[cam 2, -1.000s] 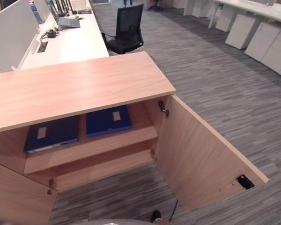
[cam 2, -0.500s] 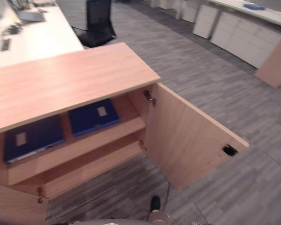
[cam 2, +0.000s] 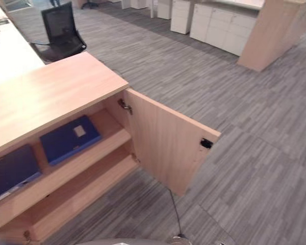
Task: Put the empty folder in the office cabinet
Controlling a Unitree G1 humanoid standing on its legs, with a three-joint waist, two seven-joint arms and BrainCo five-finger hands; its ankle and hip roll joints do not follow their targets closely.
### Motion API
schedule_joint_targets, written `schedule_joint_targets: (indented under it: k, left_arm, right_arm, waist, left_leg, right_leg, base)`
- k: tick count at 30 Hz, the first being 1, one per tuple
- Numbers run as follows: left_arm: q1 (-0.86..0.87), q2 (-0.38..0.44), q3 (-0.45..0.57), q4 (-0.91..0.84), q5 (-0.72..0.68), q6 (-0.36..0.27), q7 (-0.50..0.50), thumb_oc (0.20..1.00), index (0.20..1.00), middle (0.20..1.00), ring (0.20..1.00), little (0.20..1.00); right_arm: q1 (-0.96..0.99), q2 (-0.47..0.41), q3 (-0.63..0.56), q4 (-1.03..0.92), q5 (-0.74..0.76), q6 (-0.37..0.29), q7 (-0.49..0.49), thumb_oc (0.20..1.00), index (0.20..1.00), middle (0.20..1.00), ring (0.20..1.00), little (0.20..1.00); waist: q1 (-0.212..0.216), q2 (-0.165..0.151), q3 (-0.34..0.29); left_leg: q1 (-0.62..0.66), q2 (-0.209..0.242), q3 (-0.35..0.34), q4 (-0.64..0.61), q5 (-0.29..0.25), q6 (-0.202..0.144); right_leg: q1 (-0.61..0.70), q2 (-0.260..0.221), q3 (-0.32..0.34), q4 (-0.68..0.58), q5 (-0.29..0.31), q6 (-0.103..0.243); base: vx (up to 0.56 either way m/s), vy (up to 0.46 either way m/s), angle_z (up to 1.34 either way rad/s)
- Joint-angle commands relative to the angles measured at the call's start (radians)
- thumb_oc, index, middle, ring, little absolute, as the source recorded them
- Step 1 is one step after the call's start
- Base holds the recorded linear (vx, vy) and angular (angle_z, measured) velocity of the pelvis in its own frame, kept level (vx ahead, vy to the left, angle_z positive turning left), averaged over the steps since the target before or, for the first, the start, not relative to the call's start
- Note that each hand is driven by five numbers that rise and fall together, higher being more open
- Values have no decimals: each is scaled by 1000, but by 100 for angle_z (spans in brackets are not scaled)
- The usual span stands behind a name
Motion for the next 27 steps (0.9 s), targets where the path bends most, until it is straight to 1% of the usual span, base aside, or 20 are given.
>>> schedule_joint_targets:
  k: [1,2,3,4,5,6,7,8,9,10,11,12,13,16,19,24,26,27]
  left_arm:
    - [-18,16,36,48,12,-9,11,1000,1000,1000,1000,1000]
    - [-18,16,36,47,12,-9,11,1000,1000,1000,1000,1000]
    - [-10,9,39,33,5,-12,9,1000,1000,1000,1000,1000]
    - [-6,6,39,26,0,-13,11,1000,1000,1000,1000,1000]
    - [-6,6,38,26,-1,-13,11,1000,1000,1000,1000,1000]
    - [-4,2,36,22,-6,-14,12,1000,1000,1000,1000,1000]
    - [-6,-2,29,12,-19,-12,14,1000,1000,1000,1000,1000]
    - [-6,-3,29,12,-19,-12,14,1000,1000,1000,1000,1000]
    - [-11,-12,25,3,-50,-20,18,1000,1000,1000,1000,1000]
    - [-10,-17,24,6,-55,-21,19,1000,1000,1000,1000,1000]
    - [-1,-24,24,6,-57,-22,19,1000,1000,1000,1000,1000]
    - [14,-36,27,14,-52,-20,18,1000,1000,1000,1000,1000]
    - [23,-41,20,20,-31,-19,21,1000,1000,1000,1000,1000]
    - [27,-39,12,16,-7,-15,26,1000,1000,1000,1000,1000]
    - [26,-38,11,7,-1,-15,27,1000,1000,1000,1000,1000]
    - [37,-40,7,2,14,-16,33,1000,1000,1000,1000,1000]
    - [41,-39,10,1,13,-15,30,1000,1000,1000,1000,1000]
    - [50,-36,16,4,18,-15,26,1000,1000,1000,1000,1000]
  right_arm:
    - [-46,1,26,0,42,-27,-30,1000,1000,1000,1000,1000]
    - [-46,1,26,-1,42,-26,-31,1000,1000,1000,1000,1000]
    - [-38,-15,26,-71,31,-36,-40,1000,1000,1000,1000,1000]
    - [-35,-29,26,-101,26,-39,-48,1000,1000,1000,1000,1000]
    - [-34,-29,26,-102,26,-38,-48,1000,1000,1000,1000,1000]
    - [-36,-39,26,-121,23,-40,-52,1000,1000,1000,1000,1000]
    - [-48,-67,38,-168,6,-42,-59,1000,1000,1000,1000,1000]
    - [-48,-68,37,-169,6,-41,-59,1000,1000,1000,1000,1000]
    - [-108,-126,60,-216,-3,-52,-69,1000,1000,1000,1000,1000]
    - [-121,-142,62,-237,-4,-54,-70,1000,1000,1000,1000,1000]
    - [-125,-159,61,-279,-14,-55,-73,1000,1000,1000,1000,1000]
    - [-109,-183,51,-349,-34,-59,-74,1000,1000,1000,1000,1000]
    - [-98,-201,31,-395,-40,-65,-83,1000,1000,1000,1000,1000]
    - [-106,-218,22,-420,-44,-75,-95,1000,1000,1000,1000,1000]
    - [-119,-230,20,-459,-53,-78,-102,1000,1000,1000,1000,1000]
    - [-157,-242,33,-543,-51,-95,-111,1000,1000,1000,1000,1000]
    - [-174,-250,53,-581,-53,-98,-95,1000,1000,1000,1000,1000]
    - [-183,-265,78,-640,-66,-101,-69,1000,1000,1000,1000,1000]
  waist:
    - [-19,-39,3]
    - [-19,-39,2]
    - [-22,-43,6]
    - [-22,-45,12]
    - [-22,-45,11]
    - [-21,-47,17]
    - [-17,-52,37]
    - [-17,-52,37]
    - [6,-58,72]
    - [10,-56,73]
    - [14,-50,70]
    - [11,-38,53]
    - [6,-29,29]
    - [3,-19,4]
    - [6,-11,-8]
    - [17,-8,-8]
    - [23,-10,-8]
    - [31,-14,-8]
  left_leg:
    - [-34,-52,-64,-61,-30,0]
    - [-34,-51,-64,-61,-30,0]
    - [-35,-29,-66,-47,-25,-12]
    - [-43,-13,-70,-19,-27,-19]
    - [-44,-12,-70,-16,-28,-20]
    - [-57,2,-74,19,-33,-24]
    - [-82,30,-86,100,-48,-32]
    - [-84,32,-86,105,-50,-32]
    - [-132,32,-194,223,-81,-27]
    - [-132,24,-228,233,-92,-28]
    - [-126,16,-256,219,-89,-32]
    - [-102,6,-269,135,-71,-28]
    - [-76,-4,-262,53,-43,-32]
    - [-51,-20,-255,-17,-19,-35]
    - [-22,-34,-251,-57,-14,-33]
    - [-10,-45,-249,-67,-16,-29]
    - [-9,-47,-249,-67,-17,-27]
    - [-9,-49,-251,-67,-17,-26]
  right_leg:
    - [10,12,49,-57,-40,35]
    - [11,13,49,-58,-40,35]
    - [15,32,55,-54,-56,23]
    - [15,40,58,-46,-65,13]
    - [15,41,58,-46,-66,13]
    - [11,46,58,-35,-73,5]
    - [9,54,62,-11,-86,-14]
    - [9,55,62,-10,-87,-14]
    - [-12,64,90,18,-89,-44]
    - [-12,67,97,18,-89,-45]
    - [-12,73,102,10,-90,-41]
    - [-10,83,97,-4,-84,-37]
    - [-13,88,95,-25,-77,-32]
    - [-6,87,81,-55,-68,-25]
    - [16,82,76,-71,-63,-20]
    - [31,73,74,-85,-53,-16]
    - [32,72,73,-90,-48,-15]
    - [32,71,73,-93,-44,-13]
  base:
    - [-17,-226,-20]
    - [-17,-219,-12]
    - [-28,-238,-10]
    - [-28,-239,-6]
    - [-39,-152,-5]
    - [-81,-206,1]
    - [-82,-205,8]
    - [-215,-250,11]
    - [-171,-116,7]
    - [-178,-110,-51]
    - [-8,29,-112]
    - [25,76,-107]
    - [35,89,-58]
    - [40,66,28]
    - [41,66,9]
    - [3,43,9]
    - [-9,34,7]
    - [-11,42,11]
